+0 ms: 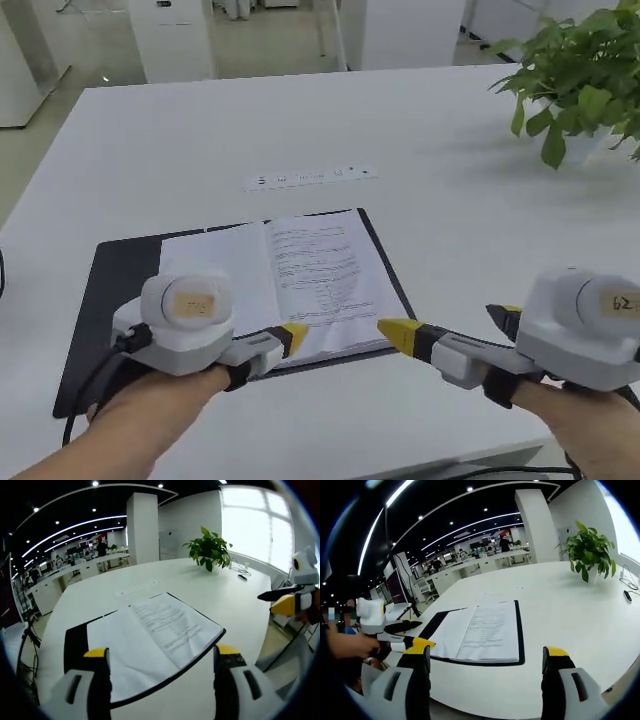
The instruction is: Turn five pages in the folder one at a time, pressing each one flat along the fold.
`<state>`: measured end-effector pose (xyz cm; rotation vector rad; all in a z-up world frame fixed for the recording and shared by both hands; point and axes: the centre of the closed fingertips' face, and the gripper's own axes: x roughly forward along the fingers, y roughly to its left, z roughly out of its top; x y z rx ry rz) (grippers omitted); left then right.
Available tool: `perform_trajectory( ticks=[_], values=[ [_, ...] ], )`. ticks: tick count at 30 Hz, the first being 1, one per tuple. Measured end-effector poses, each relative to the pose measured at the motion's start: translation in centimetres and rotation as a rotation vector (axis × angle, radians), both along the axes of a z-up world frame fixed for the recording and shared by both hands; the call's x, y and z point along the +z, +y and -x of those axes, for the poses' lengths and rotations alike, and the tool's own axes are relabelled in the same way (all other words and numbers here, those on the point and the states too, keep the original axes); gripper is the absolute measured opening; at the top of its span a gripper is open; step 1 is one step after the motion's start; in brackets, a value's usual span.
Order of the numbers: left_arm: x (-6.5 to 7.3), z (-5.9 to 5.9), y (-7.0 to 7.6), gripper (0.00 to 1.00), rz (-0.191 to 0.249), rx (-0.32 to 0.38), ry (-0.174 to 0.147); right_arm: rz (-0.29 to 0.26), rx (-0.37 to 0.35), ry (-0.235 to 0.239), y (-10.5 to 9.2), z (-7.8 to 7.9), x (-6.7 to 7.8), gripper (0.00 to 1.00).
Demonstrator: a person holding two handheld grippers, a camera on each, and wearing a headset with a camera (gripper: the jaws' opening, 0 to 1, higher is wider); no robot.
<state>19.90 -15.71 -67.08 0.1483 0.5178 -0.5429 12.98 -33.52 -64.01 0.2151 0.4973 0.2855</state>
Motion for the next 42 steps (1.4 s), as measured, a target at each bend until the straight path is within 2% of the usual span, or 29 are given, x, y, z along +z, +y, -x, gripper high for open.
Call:
perform_trajectory(
  ticks=[8, 17, 24, 31, 36, 39, 42],
  values=[
    [-1.2, -1.0, -2.9, 0.81, 0.001, -0.060, 0.011, -0.032, -0.010, 0.018, 0.3, 0.3, -0.4, 0.91],
    [-3.0, -1.8, -5.7, 0.76, -0.002, -0.119, 0.019, -0.028, -0.009, 0.011, 1.0, 0.9, -0.4, 0.90],
    [-4.9, -2.4, -8.3, 0.72, 0.000, -0.157, 0.028, -0.024, -0.014, 0.008, 1.4, 1.5, -0.4, 0.90],
    [-6.9, -3.8, -10.5, 0.69, 0.003, -0.169, 0.016, -0.034, -0.047, 0.000, 1.1, 1.6, -0.2, 0.90],
    [-8.2, -4.5, -11.4, 0.65, -0.004, -0.167, 0.008, -0.037, -0.065, 0.003, 0.9, 1.7, -0.3, 0.89],
    [-8.5, -4.7, -11.9, 0.65, 0.007, -0.157, -0.001, -0.031, -0.074, 0.004, 0.7, 1.8, -0.5, 0.88],
    [-8.7, -5.0, -12.5, 0.67, 0.028, -0.146, -0.024, -0.036, -0.083, 0.010, 0.6, 1.9, -0.7, 0.87]
  ],
)
